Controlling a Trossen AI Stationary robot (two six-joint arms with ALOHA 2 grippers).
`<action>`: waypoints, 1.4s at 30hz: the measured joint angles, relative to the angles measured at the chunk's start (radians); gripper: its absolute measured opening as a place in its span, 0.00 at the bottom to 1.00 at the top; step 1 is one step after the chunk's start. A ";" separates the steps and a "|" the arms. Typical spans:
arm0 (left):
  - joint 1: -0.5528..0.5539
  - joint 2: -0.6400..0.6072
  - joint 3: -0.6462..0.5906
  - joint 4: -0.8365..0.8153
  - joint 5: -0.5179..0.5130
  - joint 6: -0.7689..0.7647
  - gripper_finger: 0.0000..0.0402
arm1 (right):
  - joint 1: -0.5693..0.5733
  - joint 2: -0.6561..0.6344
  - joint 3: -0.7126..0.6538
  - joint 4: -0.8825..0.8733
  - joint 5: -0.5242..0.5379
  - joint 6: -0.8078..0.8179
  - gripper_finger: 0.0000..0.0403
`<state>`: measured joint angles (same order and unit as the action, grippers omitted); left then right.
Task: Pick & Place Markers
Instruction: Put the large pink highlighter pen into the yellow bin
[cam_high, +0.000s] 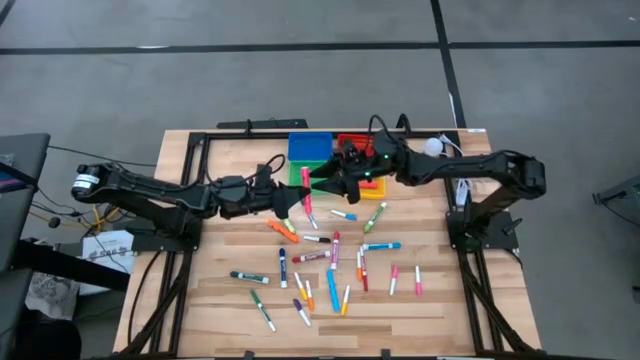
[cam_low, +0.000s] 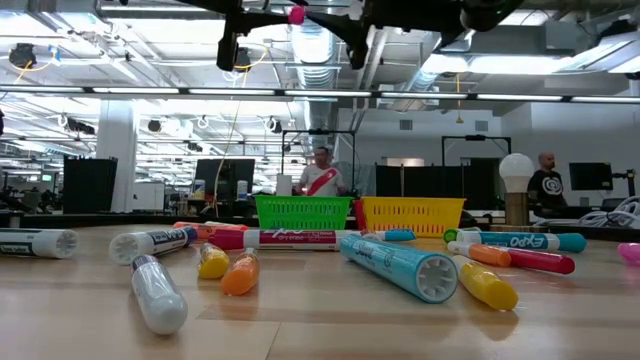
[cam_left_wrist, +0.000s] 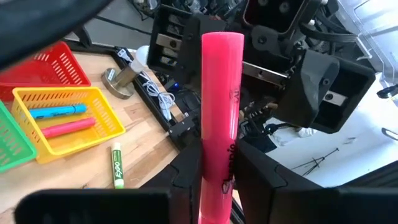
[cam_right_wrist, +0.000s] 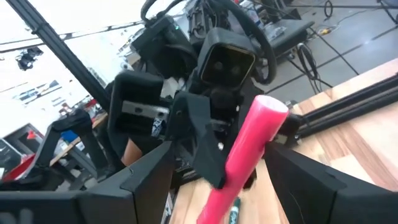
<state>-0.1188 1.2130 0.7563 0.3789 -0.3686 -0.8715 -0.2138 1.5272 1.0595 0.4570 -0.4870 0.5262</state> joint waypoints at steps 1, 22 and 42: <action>0.000 0.000 0.000 -0.002 0.002 0.000 0.18 | -0.001 0.005 0.006 -0.003 -0.005 0.000 0.61; 0.000 0.001 0.000 -0.003 0.005 0.000 0.18 | -0.017 0.065 0.045 -0.007 -0.010 0.004 0.61; 0.002 0.001 0.000 0.009 0.018 0.000 0.18 | -0.023 0.065 0.044 -0.007 0.018 0.005 0.61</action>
<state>-0.1170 1.2140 0.7559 0.3875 -0.3502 -0.8719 -0.2363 1.5917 1.1038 0.4504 -0.4686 0.5317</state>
